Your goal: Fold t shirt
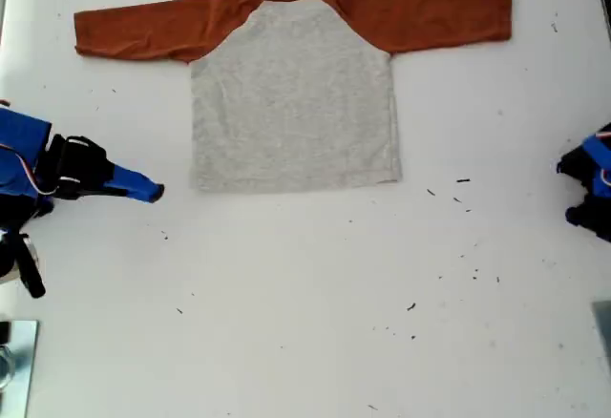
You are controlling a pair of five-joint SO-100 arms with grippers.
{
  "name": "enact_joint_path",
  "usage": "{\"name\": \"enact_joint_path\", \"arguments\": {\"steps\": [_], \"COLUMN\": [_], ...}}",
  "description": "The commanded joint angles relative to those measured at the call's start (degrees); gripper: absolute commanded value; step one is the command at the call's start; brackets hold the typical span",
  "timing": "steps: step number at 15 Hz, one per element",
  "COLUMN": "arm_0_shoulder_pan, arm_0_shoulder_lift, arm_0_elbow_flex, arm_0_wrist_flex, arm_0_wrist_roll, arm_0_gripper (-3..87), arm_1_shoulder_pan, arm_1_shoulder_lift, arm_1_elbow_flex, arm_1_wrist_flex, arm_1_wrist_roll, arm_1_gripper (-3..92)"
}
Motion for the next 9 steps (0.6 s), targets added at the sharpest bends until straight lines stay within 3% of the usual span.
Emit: {"name": "enact_joint_path", "arguments": {"steps": [1, 3, 7, 8, 9], "arm_0_shoulder_pan": [1.49, 2.29, 2.55, 2.55, 2.29], "arm_0_shoulder_lift": [0.44, 0.44, 0.44, 0.44, 0.44], "arm_0_elbow_flex": [0.53, 0.53, 0.53, 0.53, 0.53], "arm_0_wrist_flex": [-0.18, -0.18, -0.18, -0.18, -0.18], "arm_0_wrist_roll": [-0.18, -0.53, -1.67, -1.93, -1.93], "arm_0_gripper": [0.7, 0.2, -0.1, -0.1, -0.1], "arm_1_shoulder_pan": [9.40, 14.15, 15.03, 15.12, 15.03], "arm_1_shoulder_lift": [-2.99, -9.93, -25.84, -29.62, -33.66], "arm_1_elbow_flex": [3.34, 8.88, 15.29, 15.82, 15.91], "arm_1_wrist_flex": [-12.39, -22.94, -42.10, -45.09, -46.85], "arm_1_wrist_roll": [-8.44, -11.25, -13.45, -13.54, -13.62], "arm_1_gripper": [29.7, 29.9, 29.4, 27.3, 19.5]}}
